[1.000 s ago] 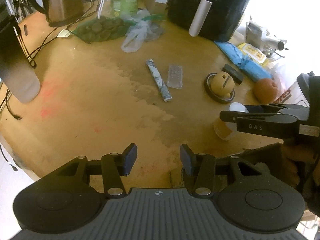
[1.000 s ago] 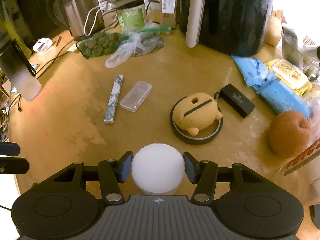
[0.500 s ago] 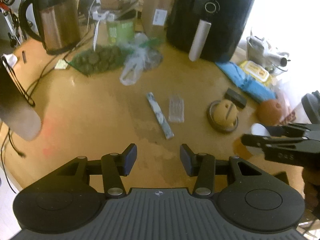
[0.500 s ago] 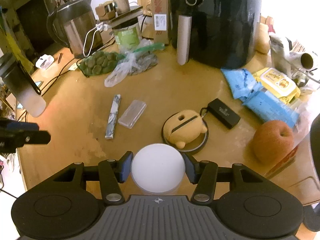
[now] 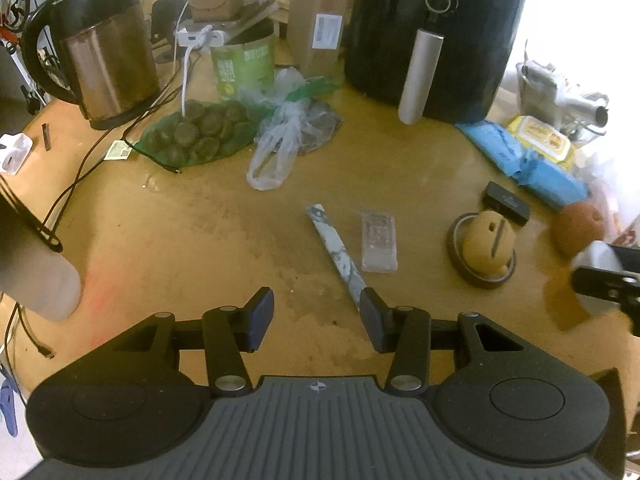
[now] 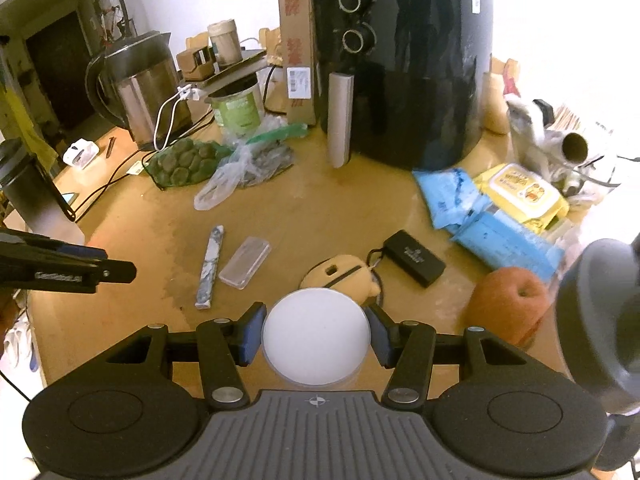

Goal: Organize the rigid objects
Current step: 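Lower the left gripper onto the marble-patterned strip and close it while the right gripper holds the jar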

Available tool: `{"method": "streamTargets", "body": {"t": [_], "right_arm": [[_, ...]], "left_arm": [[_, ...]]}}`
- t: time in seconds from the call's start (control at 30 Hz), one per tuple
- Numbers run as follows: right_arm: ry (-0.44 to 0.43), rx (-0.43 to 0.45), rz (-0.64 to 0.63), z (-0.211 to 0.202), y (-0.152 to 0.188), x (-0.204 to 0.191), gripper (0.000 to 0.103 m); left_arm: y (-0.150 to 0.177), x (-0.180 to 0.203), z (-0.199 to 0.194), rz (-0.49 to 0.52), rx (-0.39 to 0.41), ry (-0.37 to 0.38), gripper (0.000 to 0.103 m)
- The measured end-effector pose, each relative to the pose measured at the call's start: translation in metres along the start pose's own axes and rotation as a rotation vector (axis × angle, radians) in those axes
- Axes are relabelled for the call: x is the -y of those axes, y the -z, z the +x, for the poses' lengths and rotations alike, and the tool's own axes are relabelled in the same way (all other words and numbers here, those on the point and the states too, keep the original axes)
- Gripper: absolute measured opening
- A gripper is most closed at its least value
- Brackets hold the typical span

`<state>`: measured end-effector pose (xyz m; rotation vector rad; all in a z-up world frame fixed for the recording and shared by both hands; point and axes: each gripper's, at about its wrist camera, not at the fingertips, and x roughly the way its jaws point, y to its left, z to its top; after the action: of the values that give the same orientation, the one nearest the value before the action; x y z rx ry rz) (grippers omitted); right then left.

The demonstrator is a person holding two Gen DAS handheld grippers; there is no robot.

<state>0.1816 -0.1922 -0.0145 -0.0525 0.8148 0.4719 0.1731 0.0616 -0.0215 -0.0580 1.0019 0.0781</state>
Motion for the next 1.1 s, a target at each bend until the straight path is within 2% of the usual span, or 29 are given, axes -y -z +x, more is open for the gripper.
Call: {"method": "streamTargets", "body": {"t": [0.2,0.23,0.27,0.7,0.83,0.93,1.0,1.07,1.1], "right_arm": [[0.015,0.006,0.059,-0.007,0.005,0.011,0.056],[0.019,0.011,0.066,-0.009,0.006,0.012,0.038],[0.02,0.008,0.071,-0.01,0.006,0.014,0.004],[0.012,-0.014,0.141,-0.017,0.011,0.022,0.006],[0.009,-0.034,0.158,-0.016,0.016,0.021,0.008],[0.006,-0.045,0.157,-0.016,0.02,0.019,0.016],[0.003,-0.055,0.159,-0.015,0.022,0.017,0.032],[0.008,-0.055,0.159,-0.015,0.023,0.015,0.06],[0.012,-0.054,0.156,-0.015,0.024,0.014,0.066]], "left_arm": [[-0.006,0.002,0.025,0.015,-0.014,-0.015,0.047],[-0.008,0.002,0.03,0.017,-0.019,-0.016,0.047],[-0.009,0.002,0.034,0.018,-0.023,-0.016,0.047],[-0.027,0.001,0.083,-0.022,-0.075,-0.016,0.047],[-0.03,0.003,0.092,-0.024,-0.086,0.001,0.047],[-0.031,0.008,0.1,-0.009,-0.086,0.006,0.046],[-0.032,0.01,0.105,-0.002,-0.089,0.002,0.046],[-0.03,0.012,0.108,0.008,-0.085,-0.003,0.045],[-0.029,0.014,0.108,0.022,-0.08,-0.009,0.044]]}}
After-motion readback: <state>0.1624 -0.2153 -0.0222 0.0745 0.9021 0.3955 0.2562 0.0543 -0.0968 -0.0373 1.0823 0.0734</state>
